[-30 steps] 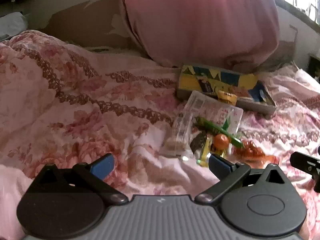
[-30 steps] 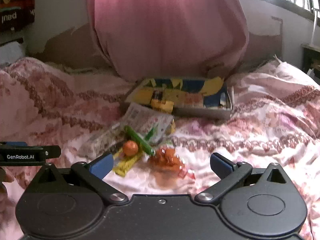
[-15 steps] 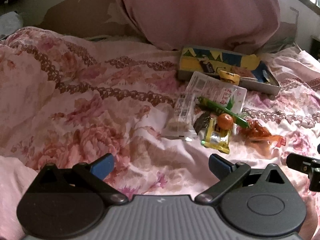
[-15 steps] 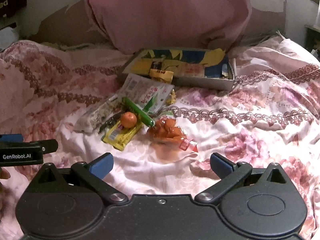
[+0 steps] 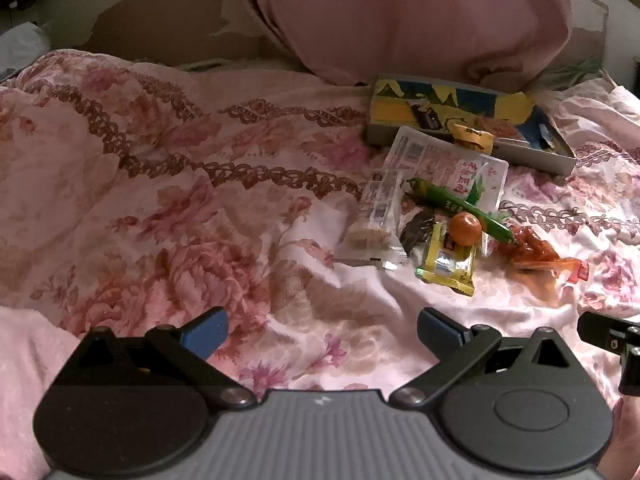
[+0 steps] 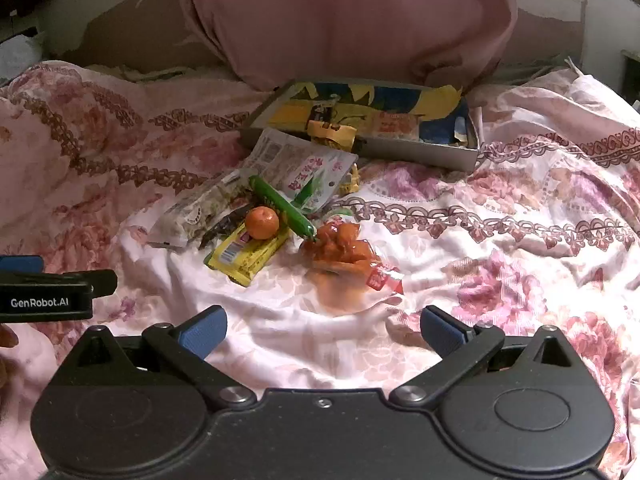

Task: Organize snacks
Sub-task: 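Move both open tools back over the remaining snacks, then grasp the clear granola-bar packet with the left tool while the right tool grasps the mandarin orange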

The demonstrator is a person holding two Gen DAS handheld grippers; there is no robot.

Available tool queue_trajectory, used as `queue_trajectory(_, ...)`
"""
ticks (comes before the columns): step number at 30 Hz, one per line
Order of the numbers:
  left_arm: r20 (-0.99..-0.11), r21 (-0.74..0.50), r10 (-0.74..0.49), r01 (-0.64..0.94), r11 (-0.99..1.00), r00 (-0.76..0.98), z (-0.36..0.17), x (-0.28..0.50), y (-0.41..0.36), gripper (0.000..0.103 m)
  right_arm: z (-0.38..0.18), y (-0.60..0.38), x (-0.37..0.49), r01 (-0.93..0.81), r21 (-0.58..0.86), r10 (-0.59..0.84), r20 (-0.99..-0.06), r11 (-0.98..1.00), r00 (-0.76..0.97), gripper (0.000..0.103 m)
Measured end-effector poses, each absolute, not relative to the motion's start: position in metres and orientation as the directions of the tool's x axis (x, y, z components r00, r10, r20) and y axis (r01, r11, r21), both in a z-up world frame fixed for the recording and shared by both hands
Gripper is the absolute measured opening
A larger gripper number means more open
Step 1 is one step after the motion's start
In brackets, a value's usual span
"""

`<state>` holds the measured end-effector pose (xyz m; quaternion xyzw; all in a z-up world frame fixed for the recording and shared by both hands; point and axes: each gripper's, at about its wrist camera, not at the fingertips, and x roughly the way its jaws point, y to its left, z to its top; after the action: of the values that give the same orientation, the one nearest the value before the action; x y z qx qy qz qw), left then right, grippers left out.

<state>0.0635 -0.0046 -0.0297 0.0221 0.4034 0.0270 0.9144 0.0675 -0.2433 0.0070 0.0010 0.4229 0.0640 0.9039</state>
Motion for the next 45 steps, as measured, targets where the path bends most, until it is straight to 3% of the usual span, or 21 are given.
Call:
queue_trajectory(27, -0.753, 0.062, 0.083, -0.055, 0.997, 0.653, -0.031, 0.068, 0.003, 0.103, -0.001, -0.237, 0.077, -0.157, 0.067, 0.146, -0.803, 0.985, 0.577, 0.102)
queue_trajectory(45, -0.785, 0.078, 0.066, -0.008, 0.997, 0.616, -0.034, 0.12, -0.007, 0.103, -0.004, -0.236, 0.127, -0.269, 0.008, 0.165, -0.806, 0.963, 0.568, 0.102)
